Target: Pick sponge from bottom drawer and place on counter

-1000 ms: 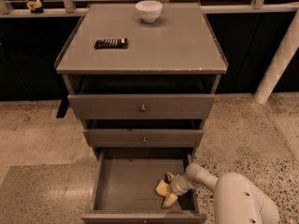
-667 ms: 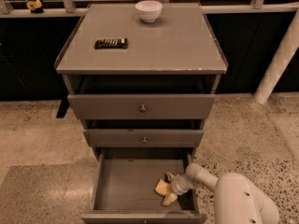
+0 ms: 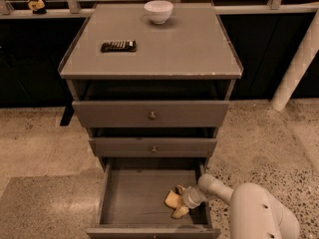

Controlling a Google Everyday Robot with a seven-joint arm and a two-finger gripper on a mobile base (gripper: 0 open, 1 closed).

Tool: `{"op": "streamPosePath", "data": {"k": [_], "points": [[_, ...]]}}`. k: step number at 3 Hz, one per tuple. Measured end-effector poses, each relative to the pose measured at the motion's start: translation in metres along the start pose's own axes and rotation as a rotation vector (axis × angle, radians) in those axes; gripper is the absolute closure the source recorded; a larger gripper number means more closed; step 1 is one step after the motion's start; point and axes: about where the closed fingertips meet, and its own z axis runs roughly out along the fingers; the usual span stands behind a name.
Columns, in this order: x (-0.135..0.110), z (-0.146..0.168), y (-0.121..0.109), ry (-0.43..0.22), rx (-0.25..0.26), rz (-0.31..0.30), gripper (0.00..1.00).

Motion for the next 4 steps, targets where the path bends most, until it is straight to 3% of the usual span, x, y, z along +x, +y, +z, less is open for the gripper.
{"op": "streamPosePath", "data": {"k": [1,2,3,4], "points": [[-0.004,-0.006,0.001,0.000,0.000,0.000,0.92],[-0.006,-0.009,0.001,0.000,0.000,0.000,1.00],[-0.017,-0.024,0.004,0.012,0.023,-0.023,1.00],[-0.036,-0.098,-0.026,0.060,0.197,-0.063,1.00]]}}
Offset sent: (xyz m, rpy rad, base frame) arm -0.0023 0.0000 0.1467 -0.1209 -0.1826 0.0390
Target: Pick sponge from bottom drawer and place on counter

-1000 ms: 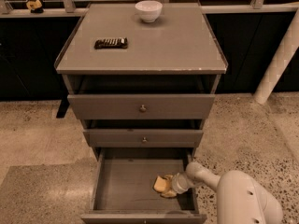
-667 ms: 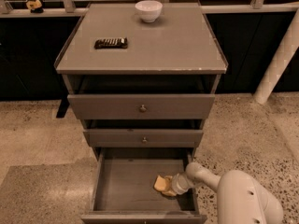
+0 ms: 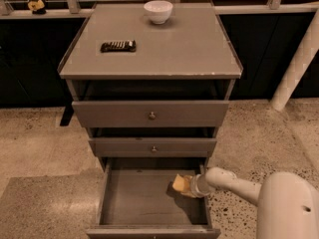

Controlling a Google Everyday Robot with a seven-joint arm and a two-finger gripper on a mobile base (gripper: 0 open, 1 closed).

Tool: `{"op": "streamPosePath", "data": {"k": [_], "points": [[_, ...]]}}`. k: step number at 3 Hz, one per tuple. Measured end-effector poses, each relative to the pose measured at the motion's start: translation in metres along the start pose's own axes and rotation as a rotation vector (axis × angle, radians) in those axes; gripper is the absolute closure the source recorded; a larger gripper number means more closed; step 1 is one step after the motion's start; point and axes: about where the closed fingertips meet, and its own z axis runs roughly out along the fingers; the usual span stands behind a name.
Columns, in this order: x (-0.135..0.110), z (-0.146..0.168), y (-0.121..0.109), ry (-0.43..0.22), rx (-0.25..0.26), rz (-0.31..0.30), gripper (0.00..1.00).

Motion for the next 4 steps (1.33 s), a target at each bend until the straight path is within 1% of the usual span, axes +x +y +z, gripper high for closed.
{"op": "streamPosePath", "data": {"k": [1,2,3,4], "points": [[-0.029,-0.072,-0.036,0.035,0.162,-0.058,1.00],[-0.072,-0.132,-0.027,0.047,0.189,-0.133,1.00],[-0.110,-0.172,-0.004,0.095,0.128,-0.228,1.00],[-0.103,-0.180,0.039,0.170,-0.033,-0.277,1.00]]}}
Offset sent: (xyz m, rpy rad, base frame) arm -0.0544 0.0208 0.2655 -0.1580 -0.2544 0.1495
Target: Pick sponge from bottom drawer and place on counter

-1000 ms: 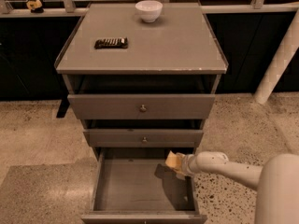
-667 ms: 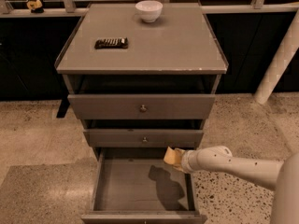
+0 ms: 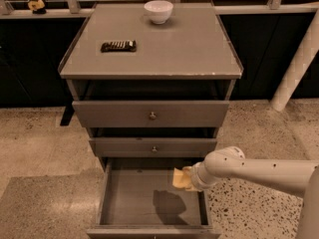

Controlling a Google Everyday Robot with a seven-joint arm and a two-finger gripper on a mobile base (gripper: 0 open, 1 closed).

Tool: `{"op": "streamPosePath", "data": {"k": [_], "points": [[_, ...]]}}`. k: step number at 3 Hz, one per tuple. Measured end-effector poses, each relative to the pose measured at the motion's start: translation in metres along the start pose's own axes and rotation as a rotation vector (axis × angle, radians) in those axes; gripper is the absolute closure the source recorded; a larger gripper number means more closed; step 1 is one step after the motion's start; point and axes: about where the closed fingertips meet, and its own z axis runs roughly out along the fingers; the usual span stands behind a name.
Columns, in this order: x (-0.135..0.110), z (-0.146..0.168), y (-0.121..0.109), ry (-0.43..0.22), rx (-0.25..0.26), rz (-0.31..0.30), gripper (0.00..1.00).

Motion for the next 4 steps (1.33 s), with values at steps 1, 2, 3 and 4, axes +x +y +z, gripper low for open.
{"op": "streamPosePath", "data": {"k": [1,2,3,4], "points": [[0.003,0.001,0.009,0.010,-0.033,-0.001,1.00],[0.003,0.001,0.009,0.011,-0.033,-0.001,1.00],[-0.011,-0.027,0.009,0.055,-0.001,-0.026,1.00],[-0.055,-0.066,0.021,0.134,0.041,-0.164,1.00]]}}
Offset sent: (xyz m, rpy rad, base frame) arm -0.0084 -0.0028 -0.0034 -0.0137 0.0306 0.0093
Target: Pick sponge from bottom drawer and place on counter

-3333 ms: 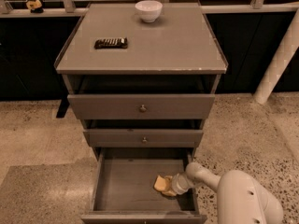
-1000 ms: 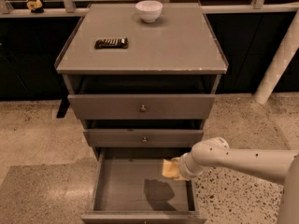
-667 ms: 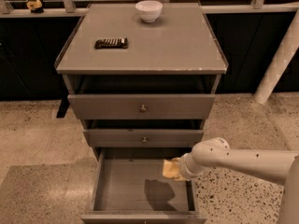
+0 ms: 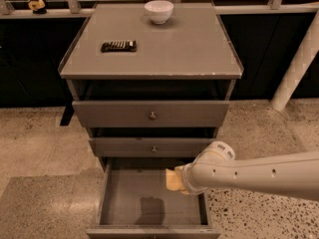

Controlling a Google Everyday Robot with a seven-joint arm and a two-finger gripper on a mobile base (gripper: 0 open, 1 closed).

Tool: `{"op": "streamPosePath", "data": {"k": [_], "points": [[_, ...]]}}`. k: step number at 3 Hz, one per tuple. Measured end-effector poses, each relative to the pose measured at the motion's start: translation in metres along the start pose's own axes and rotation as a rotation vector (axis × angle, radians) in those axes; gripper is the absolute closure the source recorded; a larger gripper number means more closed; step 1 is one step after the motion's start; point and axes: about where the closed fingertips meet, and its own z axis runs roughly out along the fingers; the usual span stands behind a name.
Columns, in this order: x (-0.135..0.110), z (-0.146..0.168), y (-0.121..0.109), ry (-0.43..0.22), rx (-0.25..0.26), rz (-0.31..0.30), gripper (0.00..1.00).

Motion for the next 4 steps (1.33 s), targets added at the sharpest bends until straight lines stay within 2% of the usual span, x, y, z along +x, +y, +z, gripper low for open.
{"op": "streamPosePath", "data": {"k": [1,2,3,4], "points": [[-0.030,-0.054,0.019,0.096,0.018,-0.060,1.00],[-0.041,-0.093,-0.002,0.134,0.093,-0.067,1.00],[-0.038,-0.081,0.005,0.124,0.078,-0.049,1.00],[0.006,-0.103,-0.004,0.160,0.104,0.040,1.00]]}}
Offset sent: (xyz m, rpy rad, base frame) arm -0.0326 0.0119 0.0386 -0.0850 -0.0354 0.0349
